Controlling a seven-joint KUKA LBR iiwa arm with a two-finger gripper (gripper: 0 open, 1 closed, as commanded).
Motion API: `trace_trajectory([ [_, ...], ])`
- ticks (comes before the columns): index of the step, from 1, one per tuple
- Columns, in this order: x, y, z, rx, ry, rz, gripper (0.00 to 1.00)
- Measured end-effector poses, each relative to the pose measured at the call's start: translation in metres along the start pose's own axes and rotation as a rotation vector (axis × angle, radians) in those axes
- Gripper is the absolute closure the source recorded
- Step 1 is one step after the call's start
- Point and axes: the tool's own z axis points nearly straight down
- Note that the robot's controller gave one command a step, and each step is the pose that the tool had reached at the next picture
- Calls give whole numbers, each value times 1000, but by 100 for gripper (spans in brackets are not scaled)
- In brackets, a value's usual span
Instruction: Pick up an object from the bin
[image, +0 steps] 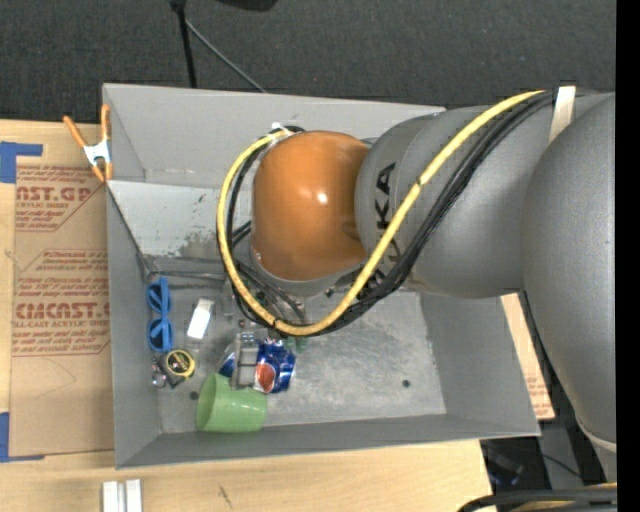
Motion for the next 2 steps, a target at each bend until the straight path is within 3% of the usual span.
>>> trace_trajectory([
  [1, 19, 1, -2, 0, 2, 46, 0],
  [2, -20, -69, 42, 4, 2, 217, 0],
])
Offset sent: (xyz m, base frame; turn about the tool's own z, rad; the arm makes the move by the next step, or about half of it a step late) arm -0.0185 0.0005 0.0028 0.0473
